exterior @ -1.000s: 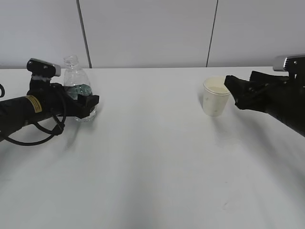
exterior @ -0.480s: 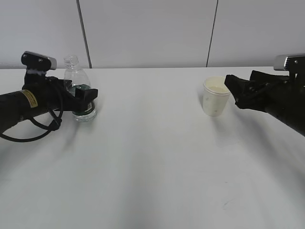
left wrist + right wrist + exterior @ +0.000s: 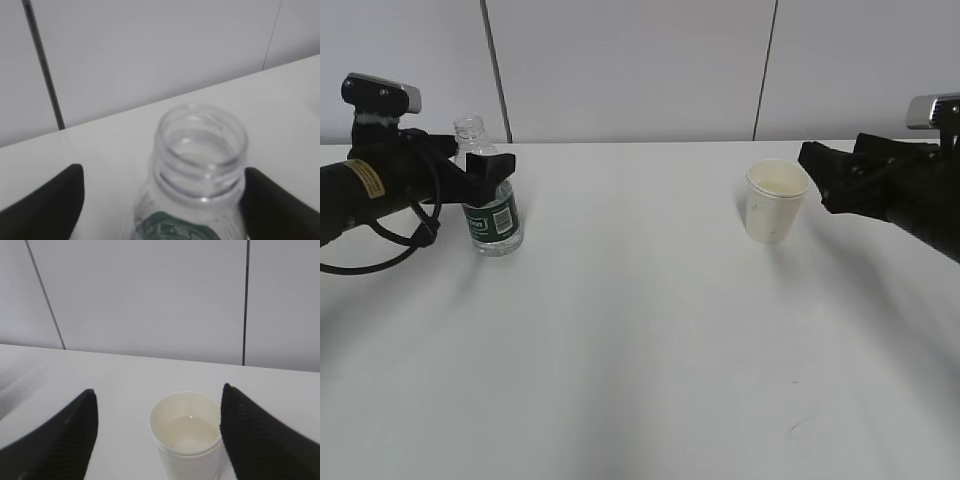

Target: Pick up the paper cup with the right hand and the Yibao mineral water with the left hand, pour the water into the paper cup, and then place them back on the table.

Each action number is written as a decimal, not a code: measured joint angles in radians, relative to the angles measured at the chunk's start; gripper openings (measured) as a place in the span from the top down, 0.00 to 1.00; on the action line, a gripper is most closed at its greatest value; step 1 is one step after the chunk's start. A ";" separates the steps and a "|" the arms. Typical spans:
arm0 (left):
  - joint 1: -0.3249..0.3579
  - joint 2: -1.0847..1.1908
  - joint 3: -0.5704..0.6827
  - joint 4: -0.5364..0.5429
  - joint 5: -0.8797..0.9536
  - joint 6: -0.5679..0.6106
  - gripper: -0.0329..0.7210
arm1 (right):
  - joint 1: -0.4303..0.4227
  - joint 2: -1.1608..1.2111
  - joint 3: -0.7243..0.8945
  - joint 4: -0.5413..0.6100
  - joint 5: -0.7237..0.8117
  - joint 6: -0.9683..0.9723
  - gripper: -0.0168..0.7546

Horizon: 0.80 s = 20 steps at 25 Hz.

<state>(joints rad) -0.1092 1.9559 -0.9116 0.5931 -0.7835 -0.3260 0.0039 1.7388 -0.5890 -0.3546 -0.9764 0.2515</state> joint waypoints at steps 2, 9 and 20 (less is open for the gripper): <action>0.000 -0.016 0.000 -0.009 0.003 0.000 0.19 | 0.000 -0.033 -0.008 0.000 0.052 0.000 0.21; 0.000 -0.086 0.000 -0.012 0.031 -0.085 0.19 | 0.000 -0.128 -0.082 -0.009 0.242 0.046 0.21; -0.008 -0.299 -0.053 -0.054 0.420 -0.178 0.23 | 0.000 -0.195 -0.326 -0.121 0.670 0.220 0.21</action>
<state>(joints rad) -0.1176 1.6565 -0.9646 0.5387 -0.3639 -0.5037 0.0039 1.5433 -0.9146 -0.4760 -0.3060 0.4712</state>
